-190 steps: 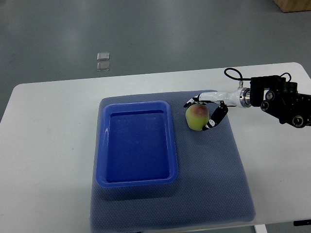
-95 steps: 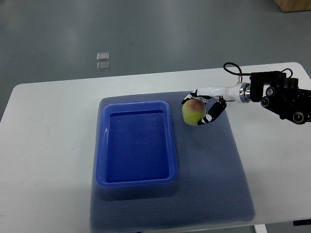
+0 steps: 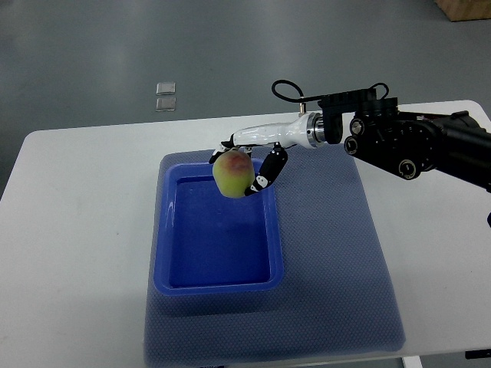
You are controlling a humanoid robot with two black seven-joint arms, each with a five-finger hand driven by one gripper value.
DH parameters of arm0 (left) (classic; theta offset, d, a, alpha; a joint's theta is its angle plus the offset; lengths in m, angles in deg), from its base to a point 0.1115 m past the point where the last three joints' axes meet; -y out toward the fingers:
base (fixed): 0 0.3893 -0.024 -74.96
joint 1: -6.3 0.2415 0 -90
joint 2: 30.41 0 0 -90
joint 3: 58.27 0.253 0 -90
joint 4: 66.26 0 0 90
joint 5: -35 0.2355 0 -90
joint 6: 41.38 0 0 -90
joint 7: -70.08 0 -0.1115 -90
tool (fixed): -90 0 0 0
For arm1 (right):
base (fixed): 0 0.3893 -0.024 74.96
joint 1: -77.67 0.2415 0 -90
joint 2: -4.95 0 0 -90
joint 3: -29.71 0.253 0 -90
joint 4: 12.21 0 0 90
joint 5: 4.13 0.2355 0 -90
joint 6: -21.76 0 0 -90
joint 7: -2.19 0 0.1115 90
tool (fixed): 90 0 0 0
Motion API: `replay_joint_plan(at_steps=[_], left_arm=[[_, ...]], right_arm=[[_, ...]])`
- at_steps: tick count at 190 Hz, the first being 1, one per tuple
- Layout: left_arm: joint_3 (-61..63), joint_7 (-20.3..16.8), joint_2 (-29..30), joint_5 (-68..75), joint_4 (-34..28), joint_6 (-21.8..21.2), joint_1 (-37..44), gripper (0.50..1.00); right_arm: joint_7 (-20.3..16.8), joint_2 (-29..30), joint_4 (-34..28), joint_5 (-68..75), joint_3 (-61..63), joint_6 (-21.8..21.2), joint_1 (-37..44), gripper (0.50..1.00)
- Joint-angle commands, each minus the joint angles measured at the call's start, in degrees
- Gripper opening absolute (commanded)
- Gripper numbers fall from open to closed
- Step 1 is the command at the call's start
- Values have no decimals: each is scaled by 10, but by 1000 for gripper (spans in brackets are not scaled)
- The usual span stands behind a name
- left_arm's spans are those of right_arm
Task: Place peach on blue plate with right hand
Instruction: 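Lift the peach and carry it over the blue tray, lowering it in, then open the right hand to release the peach in the tray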
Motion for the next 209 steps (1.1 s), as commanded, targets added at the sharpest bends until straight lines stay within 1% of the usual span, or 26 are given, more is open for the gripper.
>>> replay_joint_plan(at_steps=[1, 47, 67, 71, 79, 87, 88, 89, 90, 91, 92, 93, 94, 95, 96, 97, 98, 101, 104, 105, 106, 112, 123, 127, 167, 209], left_arm=[[-1, 0, 0, 0, -1, 0, 0, 1000], [-1, 0, 0, 0, -1, 0, 1, 1000], [-1, -1, 0, 0, -1, 0, 1, 1000], [-1, 0, 0, 0, -1, 0, 1, 1000], [-1, 0, 0, 0, -1, 0, 0, 1000], [-1, 0, 0, 0, -1, 0, 1, 1000], [0, 0, 0, 0, -1, 0, 1, 1000], [0, 0, 0, 0, -1, 0, 1, 1000], [0, 0, 0, 0, -1, 0, 0, 1000], [0, 0, 0, 0, -1, 0, 0, 1000], [0, 0, 0, 0, -1, 0, 1, 1000], [0, 0, 0, 0, -1, 0, 1, 1000], [0, 0, 0, 0, -1, 0, 0, 1000], [0, 0, 0, 0, -1, 0, 0, 1000], [0, 0, 0, 0, -1, 0, 1, 1000], [0, 0, 0, 0, -1, 0, 1, 1000], [0, 0, 0, 0, -1, 0, 1, 1000], [0, 0, 0, 0, -1, 0, 0, 1000], [0, -1, 0, 0, -1, 0, 0, 1000], [0, -1, 0, 0, -1, 0, 0, 1000], [0, 0, 0, 0, -1, 0, 1, 1000], [0, 0, 0, 0, -1, 0, 0, 1000], [0, 0, 0, 0, -1, 0, 1, 1000], [0, 0, 0, 0, -1, 0, 1, 1000], [0, 0, 0, 0, -1, 0, 1, 1000], [0, 0, 0, 0, -1, 0, 0, 1000]], right_arm=[[0, 35, 4, 1, -39, 6, 14, 500], [-5, 80, 21, 0, -82, 9, 7, 500], [-6, 84, 25, 0, -86, 20, 5, 500], [-7, 84, 25, 0, -86, 21, 5, 511], [-7, 84, 25, 0, -87, 21, 5, 554], [-9, 84, 25, 1, -87, 20, 5, 617], [-10, 84, 25, 1, -87, 19, 5, 643], [-10, 84, 25, 1, -87, 19, 5, 643], [-10, 84, 25, 1, -87, 18, 5, 674], [-10, 84, 25, 1, -87, 18, 5, 674], [-11, 84, 25, 1, -87, 17, 5, 700], [-11, 84, 25, 1, -87, 17, 5, 701], [-11, 84, 25, 1, -87, 16, 5, 733], [-11, 84, 25, 1, -87, 16, 5, 733], [-11, 84, 25, 1, -87, 16, 5, 766], [-11, 84, 25, 1, -87, 16, 5, 766], [-12, 84, 25, 1, -87, 16, 5, 792], [-12, 84, 25, 1, -87, 16, 5, 811], [-14, 84, 25, 1, -86, 16, 5, 848], [-14, 84, 25, 1, -86, 16, 5, 848], [-15, 84, 25, 1, -86, 15, 5, 866], [-19, 84, 25, 2, -86, 13, 5, 895], [-26, 84, 24, 5, -86, 11, 5, 903], [-27, 85, 25, 6, -86, 10, 5, 928], [-19, 84, 25, 25, -75, 1, 5, 930], [-19, 72, 25, 125, -14, -18, 3, 930]])
